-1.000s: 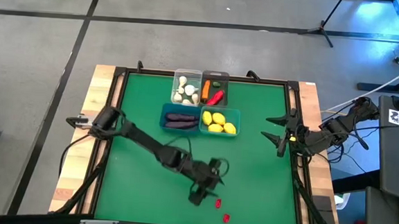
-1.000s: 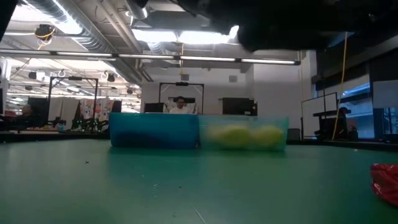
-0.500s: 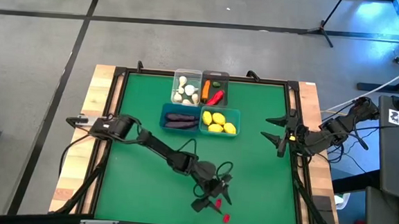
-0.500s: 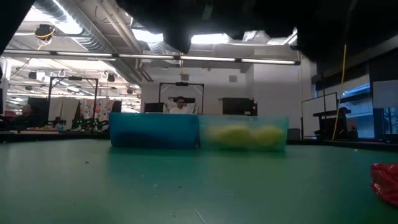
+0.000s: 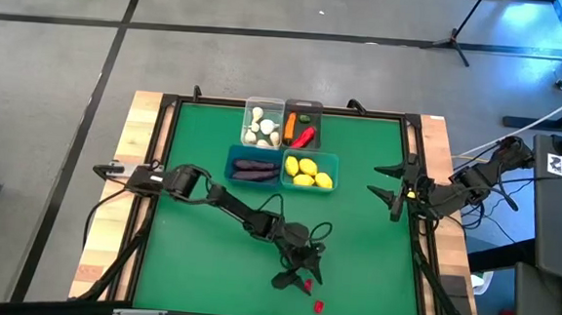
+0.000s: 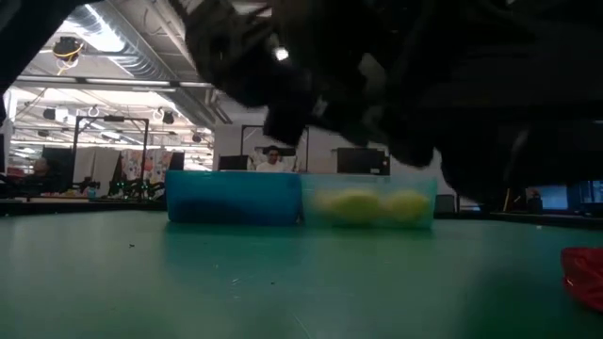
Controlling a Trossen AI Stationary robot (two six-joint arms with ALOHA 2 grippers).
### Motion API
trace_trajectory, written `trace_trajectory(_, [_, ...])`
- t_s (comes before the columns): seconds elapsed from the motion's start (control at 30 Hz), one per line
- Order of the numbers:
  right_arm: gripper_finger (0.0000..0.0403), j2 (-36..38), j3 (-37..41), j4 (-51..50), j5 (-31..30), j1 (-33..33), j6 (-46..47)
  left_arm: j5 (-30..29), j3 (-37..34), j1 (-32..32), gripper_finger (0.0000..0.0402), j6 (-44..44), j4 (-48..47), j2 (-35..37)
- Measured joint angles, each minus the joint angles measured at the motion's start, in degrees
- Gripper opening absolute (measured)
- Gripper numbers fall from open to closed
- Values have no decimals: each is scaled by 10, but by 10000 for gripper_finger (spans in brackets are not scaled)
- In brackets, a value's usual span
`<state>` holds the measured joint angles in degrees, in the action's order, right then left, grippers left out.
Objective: Sort produce into baskets
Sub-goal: Put the red chili pepper into the black bin
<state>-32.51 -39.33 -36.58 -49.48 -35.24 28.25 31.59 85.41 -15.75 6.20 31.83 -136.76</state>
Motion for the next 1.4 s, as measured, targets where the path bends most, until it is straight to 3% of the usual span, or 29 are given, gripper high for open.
trace_trajectory(0.13, [280,0,0,-1,0,0,0,52,-1,1,230,61,61,-29])
trace_trajectory(0.3, [280,0,0,-7,0,0,0,59,0,9,230,69,66,-33])
trace_trajectory(0.7, [280,0,0,-13,-1,0,-15,93,0,28,230,-36,16,-34])
trace_trajectory(0.93, [280,0,0,-9,-2,0,-15,95,0,11,230,-90,35,-34])
trace_trajectory(1.4, [280,0,0,-8,-2,0,-15,86,8,21,230,-101,39,-46])
